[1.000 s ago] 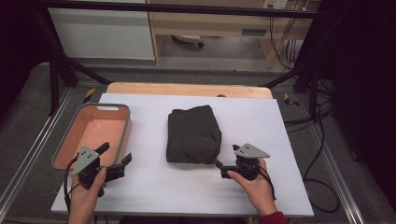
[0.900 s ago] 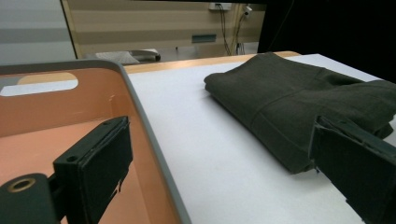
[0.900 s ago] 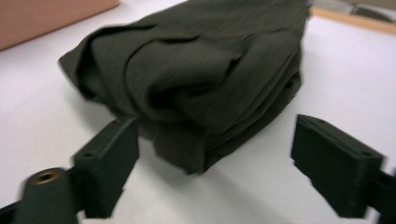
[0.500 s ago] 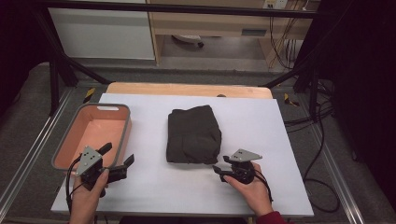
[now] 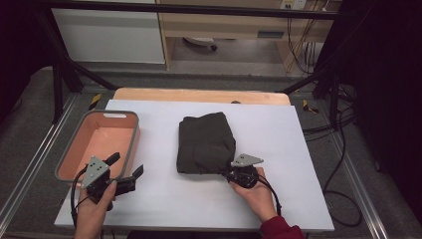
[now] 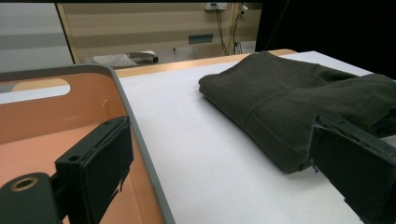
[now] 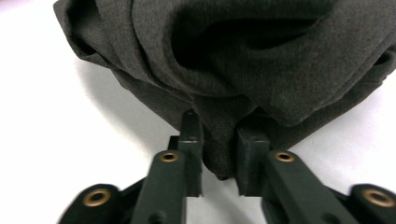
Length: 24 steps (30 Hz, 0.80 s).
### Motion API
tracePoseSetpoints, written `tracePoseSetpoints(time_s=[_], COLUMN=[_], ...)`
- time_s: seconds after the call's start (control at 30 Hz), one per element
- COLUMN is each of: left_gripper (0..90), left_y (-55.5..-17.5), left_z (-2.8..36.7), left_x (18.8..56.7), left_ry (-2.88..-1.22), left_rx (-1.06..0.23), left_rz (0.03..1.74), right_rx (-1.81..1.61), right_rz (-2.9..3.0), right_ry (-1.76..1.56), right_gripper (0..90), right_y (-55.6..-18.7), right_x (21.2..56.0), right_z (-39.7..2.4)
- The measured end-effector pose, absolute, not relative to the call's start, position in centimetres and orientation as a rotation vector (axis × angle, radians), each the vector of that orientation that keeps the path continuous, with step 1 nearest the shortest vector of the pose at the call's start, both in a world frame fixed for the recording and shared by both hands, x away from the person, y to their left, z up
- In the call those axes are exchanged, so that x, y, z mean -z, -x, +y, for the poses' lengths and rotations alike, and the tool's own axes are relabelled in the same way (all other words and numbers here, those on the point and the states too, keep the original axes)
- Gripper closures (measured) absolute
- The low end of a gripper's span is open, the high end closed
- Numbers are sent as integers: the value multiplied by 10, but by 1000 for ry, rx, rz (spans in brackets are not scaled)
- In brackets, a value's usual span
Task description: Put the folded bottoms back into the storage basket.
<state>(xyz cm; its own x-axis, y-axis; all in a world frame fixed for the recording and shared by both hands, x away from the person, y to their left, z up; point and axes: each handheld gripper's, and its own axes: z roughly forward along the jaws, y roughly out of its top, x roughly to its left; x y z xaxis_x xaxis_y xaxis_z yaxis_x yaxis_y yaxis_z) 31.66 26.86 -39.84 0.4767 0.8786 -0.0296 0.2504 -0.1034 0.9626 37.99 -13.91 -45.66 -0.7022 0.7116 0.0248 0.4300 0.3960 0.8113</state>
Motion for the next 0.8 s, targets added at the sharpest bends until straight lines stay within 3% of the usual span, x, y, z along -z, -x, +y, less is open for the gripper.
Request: tracePoseSetpoints(time_s=[0.8], left_gripper=[69], left_y=[-315], left_z=[273], left_x=[399], left_ry=[-1604], left_rx=[-714], left_rz=[1012], right_rx=[-1260], right_rz=[2377], right_ry=[-949], right_gripper=[796], right_y=[-348], right_x=[447], right_z=[-154])
